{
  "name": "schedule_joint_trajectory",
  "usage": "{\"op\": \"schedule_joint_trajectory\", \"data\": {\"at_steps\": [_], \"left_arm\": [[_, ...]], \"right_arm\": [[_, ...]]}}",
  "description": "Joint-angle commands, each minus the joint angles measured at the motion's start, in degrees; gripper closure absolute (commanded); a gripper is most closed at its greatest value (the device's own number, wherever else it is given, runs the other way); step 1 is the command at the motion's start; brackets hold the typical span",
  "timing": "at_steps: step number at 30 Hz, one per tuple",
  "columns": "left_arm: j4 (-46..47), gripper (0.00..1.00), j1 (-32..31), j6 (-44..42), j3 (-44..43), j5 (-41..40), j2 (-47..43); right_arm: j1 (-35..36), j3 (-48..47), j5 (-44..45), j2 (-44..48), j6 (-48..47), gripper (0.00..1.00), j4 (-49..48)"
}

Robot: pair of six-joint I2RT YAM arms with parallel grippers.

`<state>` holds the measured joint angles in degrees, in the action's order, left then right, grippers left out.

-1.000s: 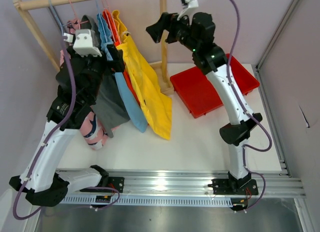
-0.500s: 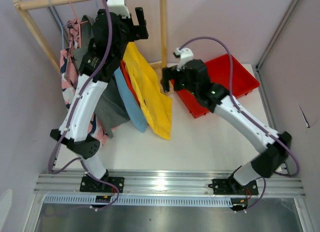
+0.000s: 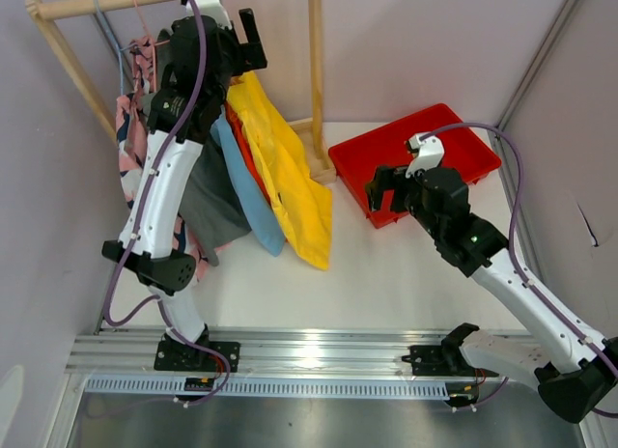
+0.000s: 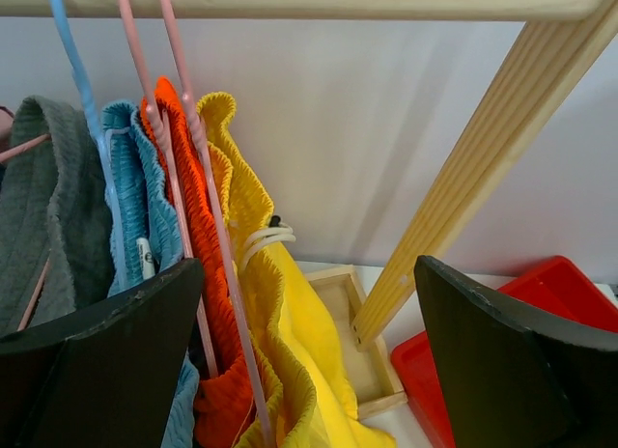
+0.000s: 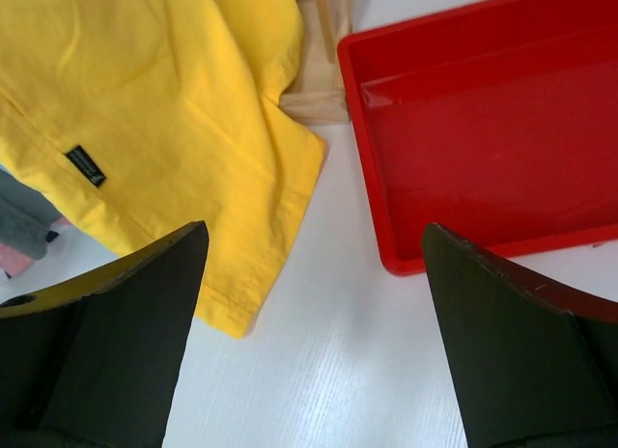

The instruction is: Remove the shorts from the hanger

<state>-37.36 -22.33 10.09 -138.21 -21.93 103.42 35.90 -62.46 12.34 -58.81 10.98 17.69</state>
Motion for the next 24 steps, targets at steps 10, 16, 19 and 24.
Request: {"op": "schedule_joint_trajectory", "data": {"at_steps": [10, 16, 19, 24], "left_arm": [[0.54, 0.03, 2.9, 4.77, -3.82, 5.06, 4.16], [0.98, 0.04, 3.69, 4.68, -4.26, 4.88, 4.87], [1.15, 0.04, 3.61, 4.24, -4.08, 4.62, 5.39], [1.5, 0.09, 4.04, 3.98, -4.08, 4.79, 6.8]], "right_arm": [[-1.01, 4.53, -0.21, 0.27, 2.64, 0.0, -1.17], [-1.62, 6.64, -0.65, 0.8, 3.34, 0.01, -1.34], [-1.71, 7.26, -0.91, 0.62, 3.61, 0.01, -1.61], [-1.8, 7.7, -1.09, 0.18, 3.78, 0.01, -2.05]]}}
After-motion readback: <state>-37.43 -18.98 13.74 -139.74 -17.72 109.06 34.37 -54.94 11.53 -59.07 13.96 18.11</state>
